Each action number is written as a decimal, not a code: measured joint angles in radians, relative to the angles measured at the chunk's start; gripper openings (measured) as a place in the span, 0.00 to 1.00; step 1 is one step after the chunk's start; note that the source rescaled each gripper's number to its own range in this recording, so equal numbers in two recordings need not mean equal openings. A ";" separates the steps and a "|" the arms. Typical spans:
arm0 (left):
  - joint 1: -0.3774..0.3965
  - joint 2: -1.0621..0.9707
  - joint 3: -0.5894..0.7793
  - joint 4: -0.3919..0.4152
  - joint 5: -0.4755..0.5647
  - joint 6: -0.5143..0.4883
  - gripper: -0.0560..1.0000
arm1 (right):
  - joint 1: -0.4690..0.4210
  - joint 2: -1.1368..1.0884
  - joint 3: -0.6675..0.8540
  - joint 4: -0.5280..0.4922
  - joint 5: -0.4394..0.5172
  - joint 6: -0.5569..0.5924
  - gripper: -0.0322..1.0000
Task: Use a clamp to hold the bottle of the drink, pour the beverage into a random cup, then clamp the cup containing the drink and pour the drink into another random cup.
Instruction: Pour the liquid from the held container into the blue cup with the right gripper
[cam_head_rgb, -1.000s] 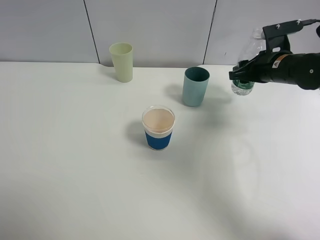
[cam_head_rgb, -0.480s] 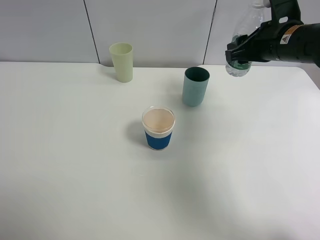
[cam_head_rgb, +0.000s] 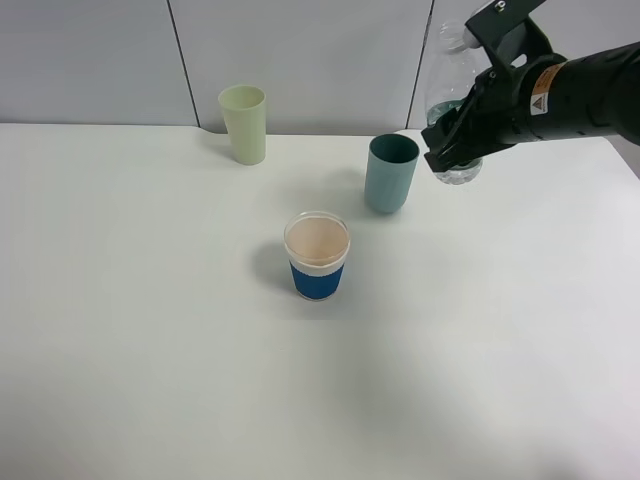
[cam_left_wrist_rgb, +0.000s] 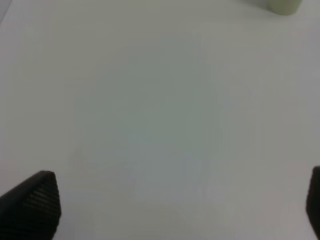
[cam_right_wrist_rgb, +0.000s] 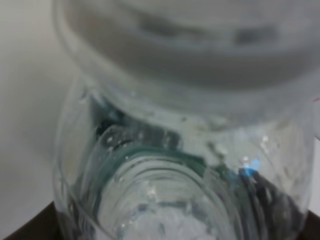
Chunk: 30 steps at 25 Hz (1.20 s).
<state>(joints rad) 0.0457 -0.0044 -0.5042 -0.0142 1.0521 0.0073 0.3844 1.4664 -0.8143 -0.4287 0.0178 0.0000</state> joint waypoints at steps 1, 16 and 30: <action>0.000 0.000 0.000 0.000 0.000 0.000 1.00 | 0.013 0.000 0.000 -0.043 0.003 0.027 0.06; 0.000 0.000 0.000 0.000 0.000 0.000 1.00 | 0.241 0.031 -0.026 -0.876 0.231 0.674 0.06; 0.000 0.000 0.000 0.000 0.000 0.000 1.00 | 0.347 0.133 -0.027 -1.196 0.309 0.827 0.06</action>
<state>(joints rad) 0.0457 -0.0044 -0.5042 -0.0142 1.0521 0.0073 0.7319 1.5990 -0.8411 -1.6246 0.3266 0.8268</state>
